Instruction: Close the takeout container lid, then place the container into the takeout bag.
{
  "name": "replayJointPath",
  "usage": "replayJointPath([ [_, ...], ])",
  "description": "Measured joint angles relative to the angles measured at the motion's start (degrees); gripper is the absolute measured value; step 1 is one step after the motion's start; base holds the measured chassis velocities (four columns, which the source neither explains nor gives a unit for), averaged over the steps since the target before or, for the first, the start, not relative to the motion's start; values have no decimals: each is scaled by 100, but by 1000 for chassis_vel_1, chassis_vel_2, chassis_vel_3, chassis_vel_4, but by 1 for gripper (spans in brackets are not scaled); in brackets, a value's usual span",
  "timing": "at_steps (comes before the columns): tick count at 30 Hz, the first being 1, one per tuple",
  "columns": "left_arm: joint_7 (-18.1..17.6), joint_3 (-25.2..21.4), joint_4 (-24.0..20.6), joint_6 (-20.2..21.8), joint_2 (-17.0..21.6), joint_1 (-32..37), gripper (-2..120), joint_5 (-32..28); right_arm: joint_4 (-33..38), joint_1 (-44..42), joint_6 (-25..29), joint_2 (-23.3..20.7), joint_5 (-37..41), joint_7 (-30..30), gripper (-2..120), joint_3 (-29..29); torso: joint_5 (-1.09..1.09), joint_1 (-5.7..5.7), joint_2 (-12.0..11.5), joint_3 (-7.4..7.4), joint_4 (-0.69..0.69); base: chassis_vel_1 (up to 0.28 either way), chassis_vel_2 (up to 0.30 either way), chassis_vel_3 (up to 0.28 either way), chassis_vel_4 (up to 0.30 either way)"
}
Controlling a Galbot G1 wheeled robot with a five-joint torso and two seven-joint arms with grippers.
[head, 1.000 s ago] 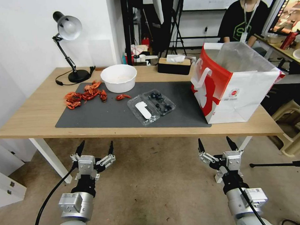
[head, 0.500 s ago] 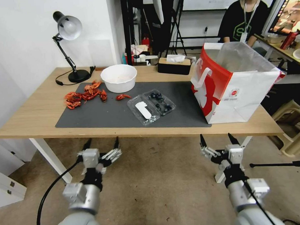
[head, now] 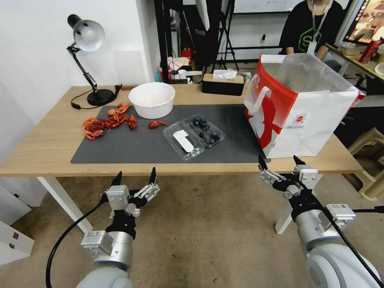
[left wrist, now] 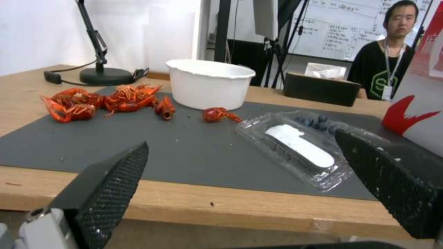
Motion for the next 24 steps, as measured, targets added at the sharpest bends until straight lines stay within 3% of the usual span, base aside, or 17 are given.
replayJointPath([
  [7, 13, -11, 47, -45, -41, -21, 100, 1, -364, 560, -30, -759, 710, 362, 100, -191, 0, 0, 0, -1, 0, 0, 0, 0, 0],
  [11, 26, -15, 84, -71, -140, -35, 100, 24, -950, 1237, -157, -1329, 1289, 769, 100, -525, 1, 0, 0, -1, 0, 0, 0, 0, 0],
  [17, 39, -20, 114, -104, -229, -36, 100, 62, -1419, 1982, -346, -1563, 1860, 1341, 100, -1084, -1, 0, 0, -1, 0, 0, 0, 0, 0],
  [24, 42, -48, 163, -111, -314, -58, 100, 76, -2271, 3273, -503, -1735, 2479, 2055, 100, -2168, -1, 0, 0, 0, 1, 0, 0, 0, 0],
])
